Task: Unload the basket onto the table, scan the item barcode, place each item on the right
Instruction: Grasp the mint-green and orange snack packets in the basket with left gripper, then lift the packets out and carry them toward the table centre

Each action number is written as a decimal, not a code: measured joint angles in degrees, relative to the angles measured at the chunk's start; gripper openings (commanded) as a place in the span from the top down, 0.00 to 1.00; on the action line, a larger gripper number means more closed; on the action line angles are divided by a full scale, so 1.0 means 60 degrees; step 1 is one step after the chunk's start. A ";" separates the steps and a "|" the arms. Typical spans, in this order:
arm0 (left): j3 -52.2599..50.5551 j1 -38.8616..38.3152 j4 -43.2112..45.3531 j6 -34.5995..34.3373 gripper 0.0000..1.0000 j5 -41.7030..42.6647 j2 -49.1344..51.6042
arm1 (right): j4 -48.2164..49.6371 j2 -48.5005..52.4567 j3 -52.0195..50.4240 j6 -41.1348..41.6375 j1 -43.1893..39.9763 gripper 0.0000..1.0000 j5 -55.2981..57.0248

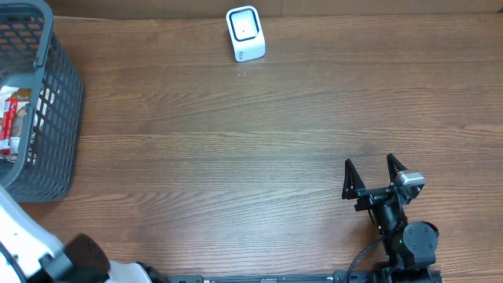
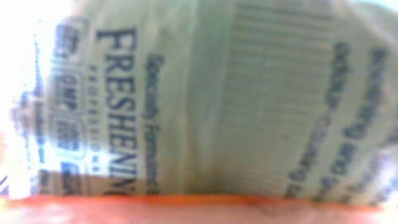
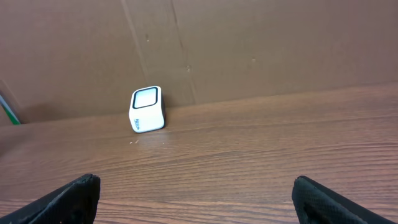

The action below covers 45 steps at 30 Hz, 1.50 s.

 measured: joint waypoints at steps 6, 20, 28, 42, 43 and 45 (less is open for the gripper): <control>0.0000 -0.0933 -0.0302 -0.0623 0.61 0.0007 -0.1064 | -0.0004 0.0000 0.0000 0.0004 0.0000 0.00 -0.0004; -0.0004 -0.4787 -0.2441 -0.2065 0.64 -0.0233 -0.1534 | 0.0000 0.0000 0.0000 0.0000 0.0000 0.00 -0.0004; -0.0040 -0.7763 -0.3155 -0.3493 0.63 -0.1082 -0.1024 | -0.0004 0.0000 0.0000 0.0000 0.0000 0.00 -0.0004; -0.0954 -1.1806 -0.2878 -0.6543 0.66 -0.2182 0.1311 | 0.0000 0.0000 0.0000 0.0004 0.0000 0.00 0.0000; -0.1002 -1.1952 -0.2783 -0.6648 0.67 -0.2186 0.1483 | 0.0000 0.0000 0.0000 -0.0004 0.0000 0.00 -0.0007; -0.1071 -1.2356 -0.2561 -0.6874 0.68 -0.2215 0.1956 | -0.0004 0.0000 0.0000 0.0000 0.0000 0.00 0.0000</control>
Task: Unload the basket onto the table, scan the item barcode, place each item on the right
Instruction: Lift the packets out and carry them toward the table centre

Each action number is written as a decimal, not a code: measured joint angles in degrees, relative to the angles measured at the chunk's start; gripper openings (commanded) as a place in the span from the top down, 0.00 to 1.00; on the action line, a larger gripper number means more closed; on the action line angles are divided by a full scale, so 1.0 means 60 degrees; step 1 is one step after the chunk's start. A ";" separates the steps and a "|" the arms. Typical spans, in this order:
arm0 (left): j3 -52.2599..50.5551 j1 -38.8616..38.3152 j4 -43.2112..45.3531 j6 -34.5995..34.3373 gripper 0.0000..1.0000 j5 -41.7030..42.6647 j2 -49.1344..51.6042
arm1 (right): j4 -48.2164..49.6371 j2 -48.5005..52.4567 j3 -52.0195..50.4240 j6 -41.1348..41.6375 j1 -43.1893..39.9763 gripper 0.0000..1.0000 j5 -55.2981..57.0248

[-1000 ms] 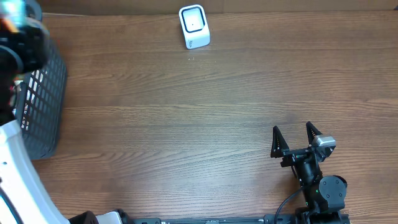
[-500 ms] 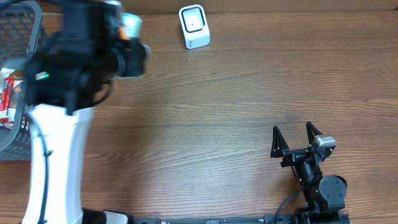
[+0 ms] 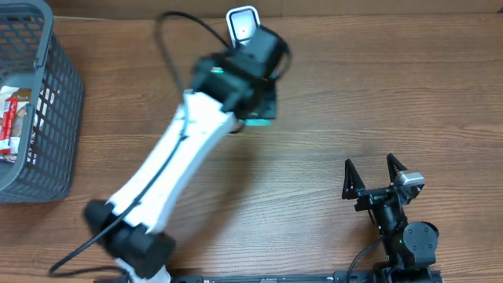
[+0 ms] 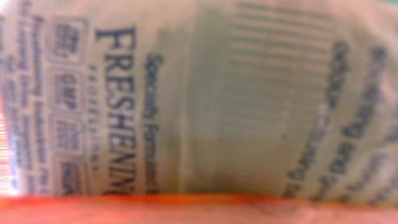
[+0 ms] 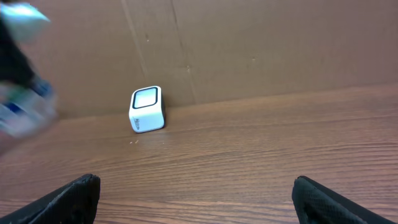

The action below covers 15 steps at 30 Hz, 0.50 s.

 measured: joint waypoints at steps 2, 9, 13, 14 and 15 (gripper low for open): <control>-0.0011 -0.0382 0.0339 -0.0189 0.69 -0.0004 0.0546 | 0.0004 0.0000 0.0000 0.0000 0.0000 0.00 -0.0004; -0.0117 -0.1599 0.1577 -0.0809 0.71 0.0007 0.2568 | 0.0004 0.0000 0.0000 -0.0004 0.0000 0.00 -0.0004; -0.0120 -0.1974 0.1934 -0.1118 0.73 0.0004 0.3078 | 0.0004 0.0000 0.0000 0.0004 0.0000 0.00 -0.0004; -0.0124 -0.2058 0.2004 -0.1195 0.72 0.0007 0.3180 | 0.0000 0.0000 0.0000 -0.0007 0.0000 0.00 0.0000; -0.0124 -0.2116 0.2062 -0.1264 0.73 0.0004 0.3242 | 0.0000 0.0000 0.0000 0.0000 0.0000 0.00 -0.0004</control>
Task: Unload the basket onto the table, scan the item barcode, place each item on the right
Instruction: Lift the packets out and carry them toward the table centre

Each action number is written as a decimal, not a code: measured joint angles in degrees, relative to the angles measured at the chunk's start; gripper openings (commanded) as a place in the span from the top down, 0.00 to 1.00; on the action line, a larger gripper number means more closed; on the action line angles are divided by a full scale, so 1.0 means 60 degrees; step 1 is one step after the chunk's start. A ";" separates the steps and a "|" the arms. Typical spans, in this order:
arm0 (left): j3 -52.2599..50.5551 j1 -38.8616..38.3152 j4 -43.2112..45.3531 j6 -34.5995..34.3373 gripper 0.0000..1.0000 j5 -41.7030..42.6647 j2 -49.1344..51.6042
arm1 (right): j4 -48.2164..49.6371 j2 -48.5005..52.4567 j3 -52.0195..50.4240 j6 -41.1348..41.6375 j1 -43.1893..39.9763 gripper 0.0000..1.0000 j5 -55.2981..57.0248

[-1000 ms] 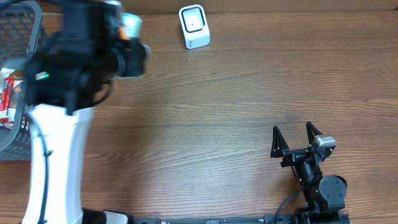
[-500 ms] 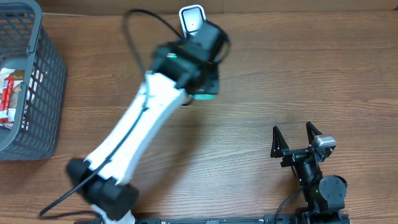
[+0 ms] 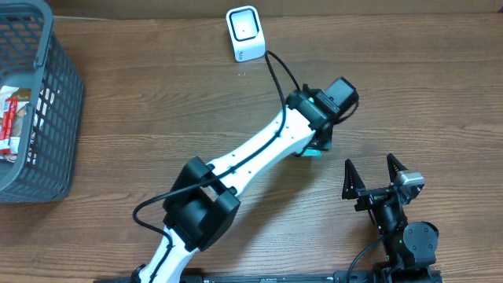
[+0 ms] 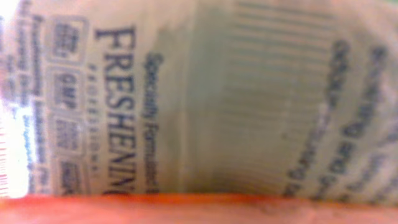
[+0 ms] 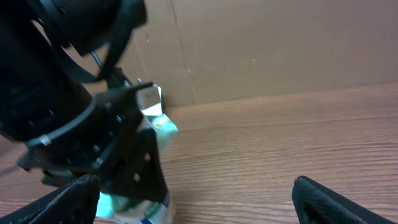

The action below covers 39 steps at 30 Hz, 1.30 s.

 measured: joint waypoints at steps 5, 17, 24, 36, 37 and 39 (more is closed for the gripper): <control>0.0000 -0.0251 0.0357 -0.0131 0.73 0.0004 0.0197 | 0.0000 0.0000 0.0000 0.0004 0.0004 0.00 0.0000; 0.0000 -0.0346 0.0568 -0.0594 0.54 0.0157 0.0801 | 0.0000 0.0000 0.0000 -0.0004 0.0000 0.00 0.0000; 0.0011 -0.0346 0.0648 -0.0601 0.18 0.0280 0.0845 | 0.0000 0.0000 0.0000 0.0004 0.0000 0.00 0.0000; 0.0572 -0.0346 -0.0087 -0.0291 0.00 0.0328 0.0845 | 0.0004 0.0000 0.0000 -0.0004 0.0000 0.00 0.0000; 0.0758 -0.0346 -0.0226 -0.0288 0.00 0.0324 0.0845 | 0.0004 0.0000 0.0000 0.0004 0.0000 0.00 0.0000; 0.1151 -0.0346 -0.0495 -0.0273 0.00 0.0295 0.0845 | 0.0004 0.0000 0.0000 0.0000 0.0000 0.00 0.0000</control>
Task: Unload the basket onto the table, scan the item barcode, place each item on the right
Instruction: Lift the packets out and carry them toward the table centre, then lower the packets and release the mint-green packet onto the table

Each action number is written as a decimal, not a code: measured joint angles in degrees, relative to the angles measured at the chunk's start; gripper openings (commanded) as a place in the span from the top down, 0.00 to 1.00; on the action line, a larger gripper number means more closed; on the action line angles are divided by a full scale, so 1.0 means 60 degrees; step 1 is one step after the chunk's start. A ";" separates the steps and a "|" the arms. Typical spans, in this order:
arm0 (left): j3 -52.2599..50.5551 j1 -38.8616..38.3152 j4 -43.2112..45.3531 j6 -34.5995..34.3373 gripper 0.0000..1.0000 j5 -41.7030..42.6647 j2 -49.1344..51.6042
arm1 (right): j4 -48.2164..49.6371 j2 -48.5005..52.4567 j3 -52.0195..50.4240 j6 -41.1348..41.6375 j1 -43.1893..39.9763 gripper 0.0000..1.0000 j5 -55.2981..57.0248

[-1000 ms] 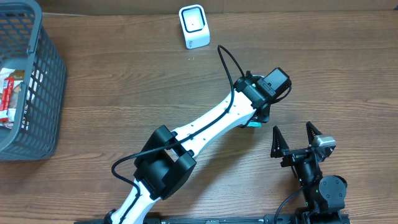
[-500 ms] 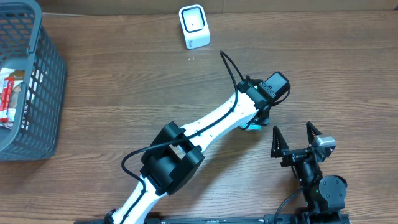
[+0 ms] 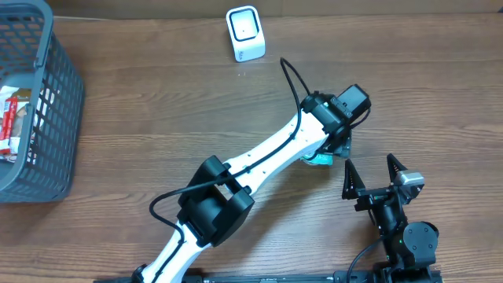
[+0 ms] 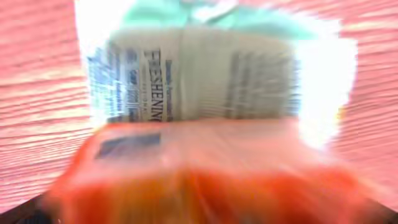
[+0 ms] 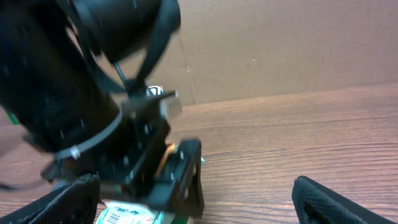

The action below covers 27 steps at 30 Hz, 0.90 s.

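The item, a white-and-teal packet [image 3: 318, 159], lies on the table just left of my right gripper. It shows in the left wrist view [image 4: 193, 81] a little way off, beyond a blurred orange part of the gripper, and at the bottom of the right wrist view [image 5: 127, 216]. My left gripper [image 3: 334, 148] hangs right over the packet, apart from it and seemingly open. My right gripper [image 3: 376, 176] stands open and holds nothing, its fingers [image 5: 320, 199] wide apart. The white scanner [image 3: 245, 33] sits at the table's back edge.
A grey wire basket [image 3: 47, 118] with several packets stands at the far left. The left arm [image 3: 267, 157] reaches diagonally across the table's middle. A brown cardboard wall [image 5: 280, 43] closes off the back.
The packet filled the left wrist view while held. Now it lies on the wood, farther from that camera. The left gripper has shifted slightly right. The right arm has not moved.
The left gripper first held the packet at the front left, almost out of the overhead view. Then it held it right in front of the scanner. Then it had the packet by the right gripper, where the packet now lies on the table.
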 measured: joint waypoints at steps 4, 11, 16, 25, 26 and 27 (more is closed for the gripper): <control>0.0772 0.0000 -0.0441 0.0040 0.01 -0.0022 0.0000 | -0.0004 0.0000 0.0000 0.0000 0.0000 0.00 0.0000; 0.1341 0.0000 -0.0510 0.0561 0.00 -0.0084 0.0000 | -0.0004 0.0000 0.0000 0.0000 0.0000 0.00 0.0000; 0.1355 0.0073 -0.0637 0.0758 0.01 -0.0113 0.0000 | -0.0007 0.0000 0.0000 0.0000 0.0000 0.00 0.0004; 0.1355 0.0656 -0.0856 0.1195 0.05 0.0503 0.0000 | -0.0007 0.0000 0.0000 0.0000 0.0000 0.00 0.0000; 0.1359 0.0696 -0.0914 0.1293 0.04 0.0579 0.0000 | -0.0004 0.0000 0.0000 0.0004 0.0000 0.00 0.0000; 0.1355 0.0710 -0.0994 0.1359 0.04 0.0648 0.0000 | -0.0004 0.0000 0.0000 0.0004 0.0000 0.00 0.0000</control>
